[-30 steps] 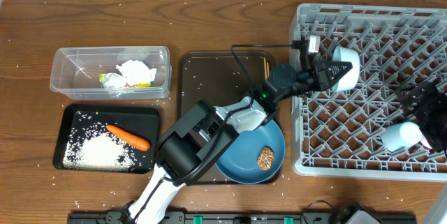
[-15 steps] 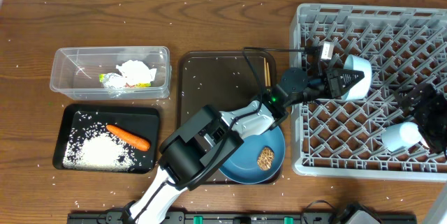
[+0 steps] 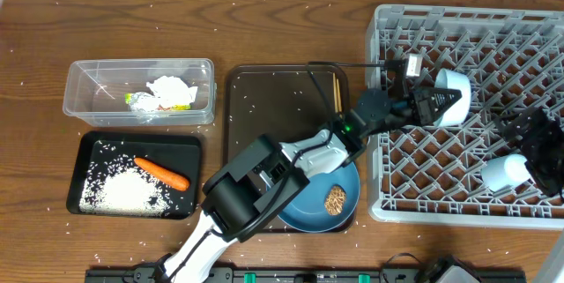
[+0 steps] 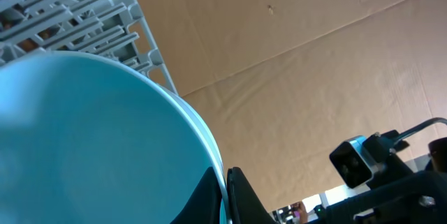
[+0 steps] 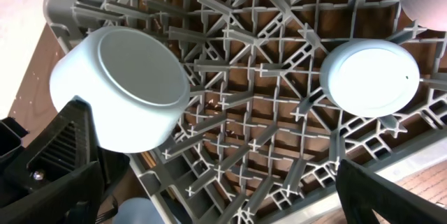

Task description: Sort waste into correct bins and load items into the dishwasher rack

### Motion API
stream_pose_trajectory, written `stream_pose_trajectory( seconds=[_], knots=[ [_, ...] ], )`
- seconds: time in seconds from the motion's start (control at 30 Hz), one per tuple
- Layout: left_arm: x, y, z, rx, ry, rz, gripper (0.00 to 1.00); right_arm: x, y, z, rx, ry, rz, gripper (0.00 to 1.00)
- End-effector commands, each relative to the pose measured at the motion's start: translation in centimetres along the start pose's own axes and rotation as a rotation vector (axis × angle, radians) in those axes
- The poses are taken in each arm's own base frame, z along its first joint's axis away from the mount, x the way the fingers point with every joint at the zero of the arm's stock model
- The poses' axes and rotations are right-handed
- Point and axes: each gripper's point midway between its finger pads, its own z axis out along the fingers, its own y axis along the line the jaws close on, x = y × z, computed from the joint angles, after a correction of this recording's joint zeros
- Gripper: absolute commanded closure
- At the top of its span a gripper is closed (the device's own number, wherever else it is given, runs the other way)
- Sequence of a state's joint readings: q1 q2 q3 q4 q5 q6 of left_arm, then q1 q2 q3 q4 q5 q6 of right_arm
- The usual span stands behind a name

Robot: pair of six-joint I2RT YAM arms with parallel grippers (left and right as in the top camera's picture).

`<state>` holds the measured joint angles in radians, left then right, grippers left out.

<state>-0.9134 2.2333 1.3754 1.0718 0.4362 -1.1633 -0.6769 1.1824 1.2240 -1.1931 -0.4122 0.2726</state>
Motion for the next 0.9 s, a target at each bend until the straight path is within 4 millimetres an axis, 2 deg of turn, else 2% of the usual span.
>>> stream_pose_trajectory(
  seconds=[0.0, 0.23, 0.3, 0.4, 0.5, 0.57, 0.8, 0.87],
  knots=[
    [-0.4, 0.6, 0.4, -0.012, -0.025, 0.005, 0.94, -0.2, 0.0, -0.6, -0.008, -0.020, -0.019, 0.01],
    [0.2, 2.2, 0.5, -0.037, -0.017, -0.015, 0.93, -0.3, 0.0, -0.6, -0.009, -0.023, -0.028, 0.01],
    [0.0, 2.0, 0.5, -0.027, -0.022, -0.011, 0.84, -0.2, 0.0, -0.6, -0.009, -0.021, -0.027, 0.01],
    [-0.6, 1.9, 0.3, -0.019, -0.034, -0.005, 0.62, -0.2, 0.0, -0.6, -0.009, -0.022, -0.027, 0.01],
    [-1.1, 2.1, -0.1, -0.014, -0.013, 0.037, 0.53, -0.3, 0.0, -0.6, -0.010, -0.024, -0.032, 0.01],
    [-1.4, 2.2, -0.4, -0.004, 0.016, 0.070, 0.39, -0.4, 0.1, -0.6, -0.011, -0.028, -0.034, 0.01],
    [-2.5, 2.7, -1.6, 0.008, 0.073, 0.072, 0.20, -0.5, 0.1, -0.6, -0.015, -0.030, -0.034, 0.01],
    [-2.8, 2.7, -1.8, 0.011, 0.084, 0.073, 0.19, -0.4, 0.1, -0.6, -0.016, -0.029, -0.035, 0.01]
  ],
)
